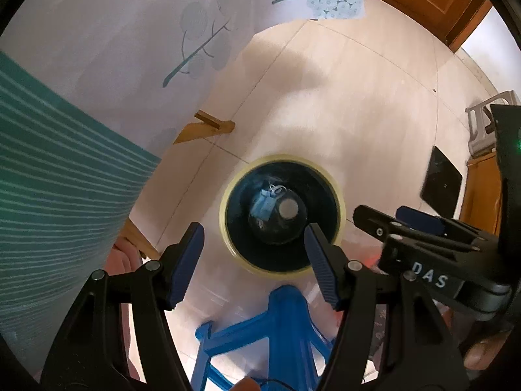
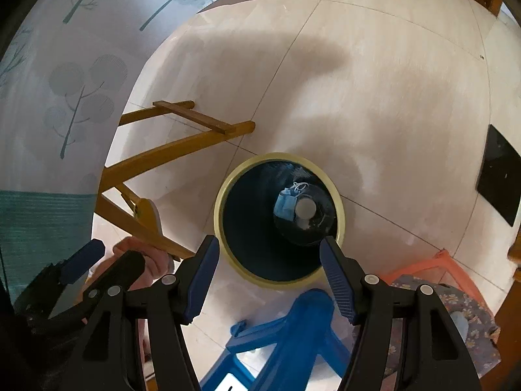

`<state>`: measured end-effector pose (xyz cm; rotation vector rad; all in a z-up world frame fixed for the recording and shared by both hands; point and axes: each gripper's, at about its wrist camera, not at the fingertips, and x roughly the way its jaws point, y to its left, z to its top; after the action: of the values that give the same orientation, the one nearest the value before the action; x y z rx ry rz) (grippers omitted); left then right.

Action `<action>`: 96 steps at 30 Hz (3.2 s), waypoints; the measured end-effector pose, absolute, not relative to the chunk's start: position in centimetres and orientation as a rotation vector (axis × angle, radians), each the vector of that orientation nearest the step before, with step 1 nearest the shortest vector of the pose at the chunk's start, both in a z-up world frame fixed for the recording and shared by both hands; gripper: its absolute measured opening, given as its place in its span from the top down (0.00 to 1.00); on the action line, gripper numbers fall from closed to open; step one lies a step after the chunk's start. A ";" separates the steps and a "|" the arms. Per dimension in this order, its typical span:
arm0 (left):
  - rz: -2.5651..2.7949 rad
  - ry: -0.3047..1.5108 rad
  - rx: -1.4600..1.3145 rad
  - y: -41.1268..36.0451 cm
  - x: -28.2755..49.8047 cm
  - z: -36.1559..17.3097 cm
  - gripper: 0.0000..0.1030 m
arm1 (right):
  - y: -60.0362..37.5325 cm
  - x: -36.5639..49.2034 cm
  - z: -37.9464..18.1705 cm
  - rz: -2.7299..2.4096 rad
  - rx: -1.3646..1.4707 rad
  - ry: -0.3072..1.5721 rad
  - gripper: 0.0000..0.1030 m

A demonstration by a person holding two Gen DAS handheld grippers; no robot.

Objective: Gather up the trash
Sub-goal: 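Move both tools back over the table toward the tissue and wrappers, then grasp the crumpled tissue with the left gripper while the right gripper grasps the black-gold wrapper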

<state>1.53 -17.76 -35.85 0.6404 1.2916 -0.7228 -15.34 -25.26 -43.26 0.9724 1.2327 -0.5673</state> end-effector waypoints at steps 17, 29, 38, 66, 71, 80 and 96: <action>-0.862 1.204 0.537 -14.4 0.6 -23.5 0.41 | -21.3 -14.4 -28.9 -0.552 0.783 1.204 0.36; -0.889 1.055 0.445 -7.9 2.8 -10.8 0.41 | -17.5 -11.5 -14.2 -0.458 0.633 1.013 0.36; -0.779 0.961 0.372 -0.9 8.3 -4.5 0.41 | -13.6 -4.3 -7.5 -0.337 0.499 0.961 0.36; -0.442 1.034 0.189 16.4 32.3 -6.5 0.41 | -5.7 24.3 -11.0 -0.052 0.422 1.014 0.36; -0.480 1.100 0.146 16.7 35.3 -8.5 0.41 | -5.0 29.6 -13.8 -0.046 0.437 1.066 0.36; -0.568 1.141 0.152 14.7 37.8 -10.7 0.41 | -2.7 33.6 -18.5 -0.032 0.390 1.166 0.36; -0.646 1.176 0.137 12.3 41.7 -11.1 0.41 | -1.9 31.3 -18.5 0.041 0.368 1.117 0.54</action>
<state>41.73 12.35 -11.12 0.1369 1.1756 -0.6464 31.34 -1.93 -18.50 0.3681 1.1173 0.0406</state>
